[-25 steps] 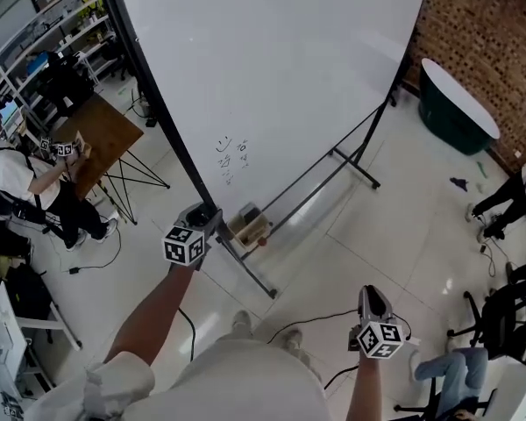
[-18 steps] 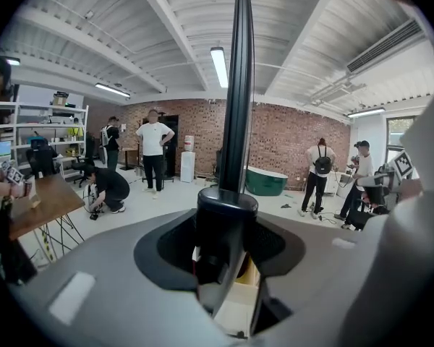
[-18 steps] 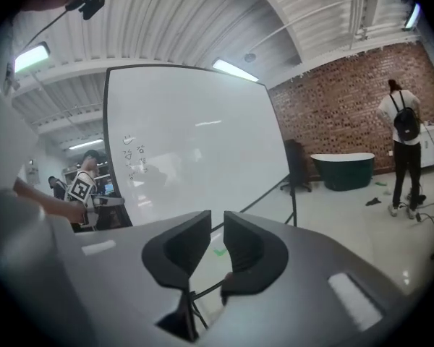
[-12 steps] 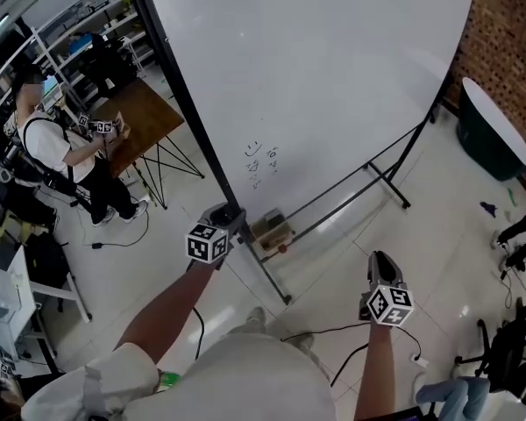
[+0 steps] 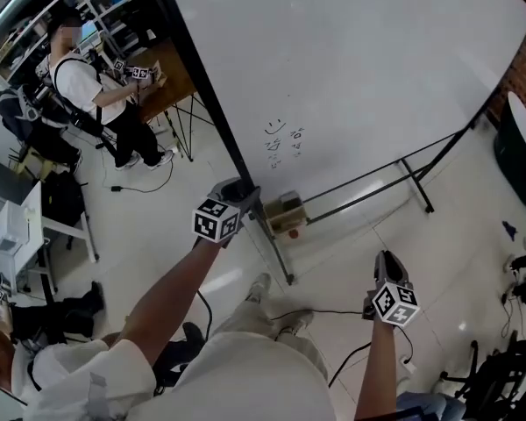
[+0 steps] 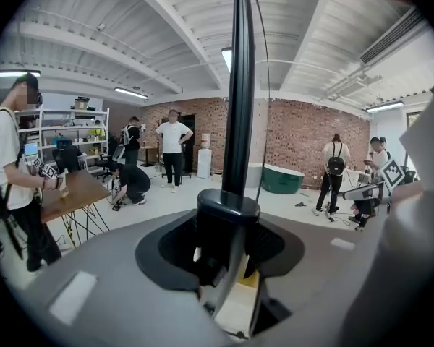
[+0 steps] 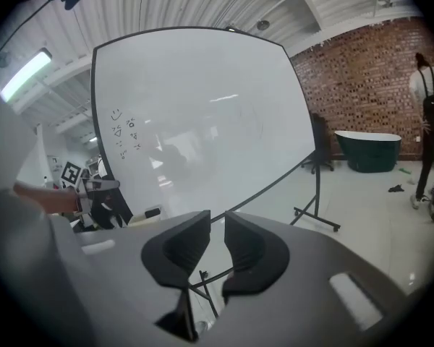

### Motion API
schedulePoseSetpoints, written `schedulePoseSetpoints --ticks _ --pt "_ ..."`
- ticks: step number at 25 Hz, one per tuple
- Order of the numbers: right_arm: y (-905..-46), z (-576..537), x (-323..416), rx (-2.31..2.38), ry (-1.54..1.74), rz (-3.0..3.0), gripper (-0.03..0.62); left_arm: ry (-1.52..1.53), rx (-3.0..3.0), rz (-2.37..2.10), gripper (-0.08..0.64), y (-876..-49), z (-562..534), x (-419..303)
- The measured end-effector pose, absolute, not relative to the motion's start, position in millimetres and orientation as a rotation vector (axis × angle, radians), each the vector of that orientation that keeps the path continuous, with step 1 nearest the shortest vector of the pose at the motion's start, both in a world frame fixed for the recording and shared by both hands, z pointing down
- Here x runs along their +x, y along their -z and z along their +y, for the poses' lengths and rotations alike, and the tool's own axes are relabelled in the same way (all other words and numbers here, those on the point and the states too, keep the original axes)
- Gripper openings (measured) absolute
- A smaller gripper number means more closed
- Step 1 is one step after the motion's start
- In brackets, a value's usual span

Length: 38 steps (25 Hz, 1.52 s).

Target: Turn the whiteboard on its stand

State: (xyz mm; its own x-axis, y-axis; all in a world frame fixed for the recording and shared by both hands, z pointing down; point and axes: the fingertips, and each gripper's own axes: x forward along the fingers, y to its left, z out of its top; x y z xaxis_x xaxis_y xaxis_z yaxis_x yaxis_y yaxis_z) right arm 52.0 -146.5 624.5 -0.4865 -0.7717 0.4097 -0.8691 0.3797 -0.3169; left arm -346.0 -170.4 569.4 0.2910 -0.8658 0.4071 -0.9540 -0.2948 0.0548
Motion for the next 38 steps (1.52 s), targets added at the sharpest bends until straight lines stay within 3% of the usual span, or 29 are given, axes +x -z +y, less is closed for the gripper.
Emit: schedulePoseSetpoints --ticks 8,21,29,38 --pt "-600 -136 -9 1.452 -0.745 -2.513 0.098 -0.387 2.239 -1.644 0.201 -568 -98 -349" --pt "-566 -134 -137 1.345 -0.824 -2.580 0.100 -0.392 2.251 -1.618 0.204 -566 -47 -340" --pt "-576 -59 -131 1.300 -0.783 -2.553 0.095 -0.401 2.248 -1.608 0.206 -569 -6 -338" --pt "-572 -7 -74 1.251 -0.835 -2.616 0.082 -0.393 2.210 -1.636 0.206 -564 35 -333"
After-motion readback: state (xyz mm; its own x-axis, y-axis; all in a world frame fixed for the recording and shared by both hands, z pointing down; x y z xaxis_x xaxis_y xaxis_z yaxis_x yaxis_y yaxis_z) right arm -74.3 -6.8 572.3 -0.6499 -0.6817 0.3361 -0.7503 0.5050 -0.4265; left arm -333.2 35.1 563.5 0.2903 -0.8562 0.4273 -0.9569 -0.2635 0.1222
